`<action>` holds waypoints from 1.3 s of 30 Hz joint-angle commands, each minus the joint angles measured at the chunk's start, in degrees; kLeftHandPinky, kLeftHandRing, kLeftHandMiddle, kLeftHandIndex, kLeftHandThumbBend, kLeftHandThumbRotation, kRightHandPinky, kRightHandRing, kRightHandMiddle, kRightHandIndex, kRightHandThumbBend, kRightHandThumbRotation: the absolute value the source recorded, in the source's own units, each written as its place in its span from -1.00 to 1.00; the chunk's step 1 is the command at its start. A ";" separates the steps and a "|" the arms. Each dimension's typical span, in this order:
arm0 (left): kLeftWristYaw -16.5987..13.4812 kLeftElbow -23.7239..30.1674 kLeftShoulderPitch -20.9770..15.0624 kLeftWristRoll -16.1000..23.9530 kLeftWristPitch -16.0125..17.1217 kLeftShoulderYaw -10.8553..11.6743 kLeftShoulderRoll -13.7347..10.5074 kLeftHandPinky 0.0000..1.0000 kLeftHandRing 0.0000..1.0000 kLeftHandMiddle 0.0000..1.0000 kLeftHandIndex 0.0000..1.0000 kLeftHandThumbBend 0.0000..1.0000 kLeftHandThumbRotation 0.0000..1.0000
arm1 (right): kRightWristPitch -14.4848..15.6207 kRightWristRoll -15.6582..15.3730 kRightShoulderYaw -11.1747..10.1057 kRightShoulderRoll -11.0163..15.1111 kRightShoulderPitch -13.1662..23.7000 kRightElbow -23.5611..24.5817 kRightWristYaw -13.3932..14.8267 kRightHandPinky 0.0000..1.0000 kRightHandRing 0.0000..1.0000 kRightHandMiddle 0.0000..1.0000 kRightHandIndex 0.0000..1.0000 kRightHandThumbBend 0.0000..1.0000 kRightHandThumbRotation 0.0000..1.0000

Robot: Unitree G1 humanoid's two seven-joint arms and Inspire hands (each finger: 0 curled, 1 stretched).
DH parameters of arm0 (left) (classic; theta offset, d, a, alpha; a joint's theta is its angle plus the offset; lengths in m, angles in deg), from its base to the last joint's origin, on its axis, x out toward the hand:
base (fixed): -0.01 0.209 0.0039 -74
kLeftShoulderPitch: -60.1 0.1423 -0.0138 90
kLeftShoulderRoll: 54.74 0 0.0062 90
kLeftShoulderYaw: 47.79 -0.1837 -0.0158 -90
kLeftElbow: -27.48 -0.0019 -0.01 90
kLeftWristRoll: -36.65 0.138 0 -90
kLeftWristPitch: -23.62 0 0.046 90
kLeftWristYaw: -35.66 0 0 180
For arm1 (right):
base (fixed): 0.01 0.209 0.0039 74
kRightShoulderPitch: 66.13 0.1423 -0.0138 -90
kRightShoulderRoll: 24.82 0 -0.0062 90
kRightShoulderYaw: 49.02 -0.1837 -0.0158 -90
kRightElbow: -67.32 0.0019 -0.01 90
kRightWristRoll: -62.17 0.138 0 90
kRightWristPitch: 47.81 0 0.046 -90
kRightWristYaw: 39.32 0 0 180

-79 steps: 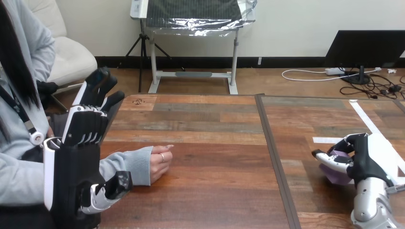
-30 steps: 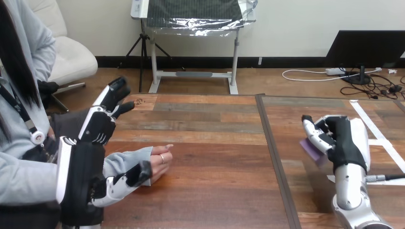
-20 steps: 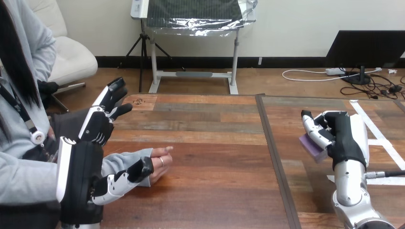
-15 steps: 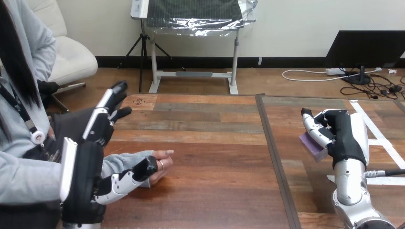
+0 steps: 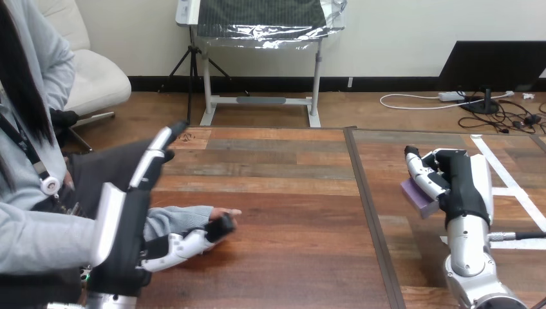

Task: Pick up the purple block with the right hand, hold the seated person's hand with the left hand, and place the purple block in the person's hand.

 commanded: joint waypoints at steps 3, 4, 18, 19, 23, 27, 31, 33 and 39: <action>-5.14 6.55 -1.16 9.22 -6.09 0.42 -3.82 0.79 0.88 0.86 0.82 1.00 0.31 | -0.82 0.93 -0.95 -0.38 6.72 2.34 -0.31 -0.98 -0.89 -0.79 -0.75 -0.47 -0.18; -5.55 7.22 -1.09 10.79 -7.36 0.21 -4.45 0.79 0.88 0.86 0.83 1.00 0.31 | -0.63 1.04 -1.09 -0.52 6.84 2.41 -0.23 -0.98 -0.89 -0.79 -0.75 -0.47 -0.18; -1.19 11.75 -0.63 13.78 -19.75 -3.14 -10.00 0.81 0.88 0.79 0.77 1.00 0.14 | -0.26 3.37 -3.02 -1.70 7.54 2.71 -1.88 -0.97 -0.88 -0.78 -0.75 -0.47 -0.07; -0.56 12.13 -0.65 14.14 -20.79 -3.39 -10.64 0.81 0.87 0.79 0.76 1.00 0.13 | -0.27 3.80 -3.26 -1.80 7.62 2.65 -2.24 -0.97 -0.88 -0.78 -0.75 -0.47 -0.07; 0.42 12.86 -0.67 14.44 -22.87 -4.25 -12.17 0.78 0.84 0.76 0.73 1.00 0.07 | -0.46 4.77 -3.79 -2.02 7.75 2.56 -3.04 -0.98 -0.89 -0.79 -0.75 -0.49 -0.07; 1.19 12.84 -1.06 14.76 -24.38 -5.16 -13.97 0.75 0.81 0.74 0.71 1.00 0.02 | -0.69 6.10 -4.74 -2.43 7.92 2.55 -4.01 -0.98 -0.89 -0.79 -0.75 -0.50 -0.07; 2.20 13.07 -1.36 15.00 -26.33 -6.09 -15.54 0.72 0.79 0.73 0.70 1.00 -0.04 | 0.09 7.64 -5.79 -2.87 8.25 2.59 -5.09 -0.98 -0.89 -0.79 -0.75 -0.48 -0.08; 2.61 12.83 -1.71 15.14 -26.96 -6.50 -16.37 0.72 0.78 0.73 0.69 1.00 -0.06 | 0.28 8.65 -6.38 -3.14 8.40 2.70 -6.02 -0.98 -0.89 -0.80 -0.75 -0.48 -0.07; 3.00 11.92 -2.75 15.57 -28.19 -7.82 -18.48 0.70 0.76 0.72 0.69 1.00 -0.12 | 0.46 10.73 -7.72 -3.65 8.67 2.88 -7.83 -0.99 -0.90 -0.80 -0.75 -0.48 -0.06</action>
